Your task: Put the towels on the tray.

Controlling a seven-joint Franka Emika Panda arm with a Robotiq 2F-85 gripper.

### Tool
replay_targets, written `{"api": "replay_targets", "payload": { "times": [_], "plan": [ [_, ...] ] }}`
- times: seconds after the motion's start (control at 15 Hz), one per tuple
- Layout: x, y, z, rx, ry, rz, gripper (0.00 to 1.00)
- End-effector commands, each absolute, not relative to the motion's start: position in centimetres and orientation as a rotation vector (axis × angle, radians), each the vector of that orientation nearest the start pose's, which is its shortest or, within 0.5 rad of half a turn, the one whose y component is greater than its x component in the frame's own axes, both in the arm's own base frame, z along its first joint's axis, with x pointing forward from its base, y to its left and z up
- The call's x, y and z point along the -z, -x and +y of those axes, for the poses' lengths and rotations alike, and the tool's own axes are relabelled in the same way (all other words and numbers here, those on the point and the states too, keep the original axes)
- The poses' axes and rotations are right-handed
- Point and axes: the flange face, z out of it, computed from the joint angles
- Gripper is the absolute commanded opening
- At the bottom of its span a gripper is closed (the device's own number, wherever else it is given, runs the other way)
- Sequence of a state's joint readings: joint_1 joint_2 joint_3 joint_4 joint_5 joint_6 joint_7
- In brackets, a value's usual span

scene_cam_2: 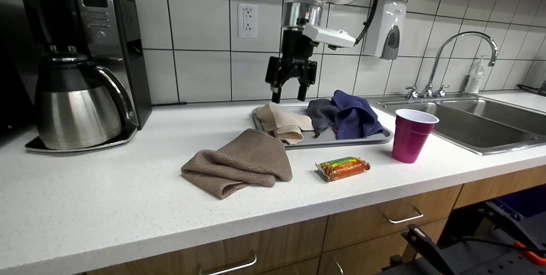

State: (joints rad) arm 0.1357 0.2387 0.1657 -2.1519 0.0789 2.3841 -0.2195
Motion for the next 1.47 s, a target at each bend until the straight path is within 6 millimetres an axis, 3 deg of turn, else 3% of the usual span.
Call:
{"api": "replay_targets", "payload": {
  "times": [0.0, 0.67, 1.4],
  "plan": [
    [-29.3, -53.2, 18.7, -0.049, 2.941, -0.813, 1.0],
    [-27.5, -51.6, 24.1, -0.101, 2.843, -1.056, 1.0],
    [-23.5, -50.3, 29.4, -0.213, 2.757, -1.328, 1.0]
  ]
}}
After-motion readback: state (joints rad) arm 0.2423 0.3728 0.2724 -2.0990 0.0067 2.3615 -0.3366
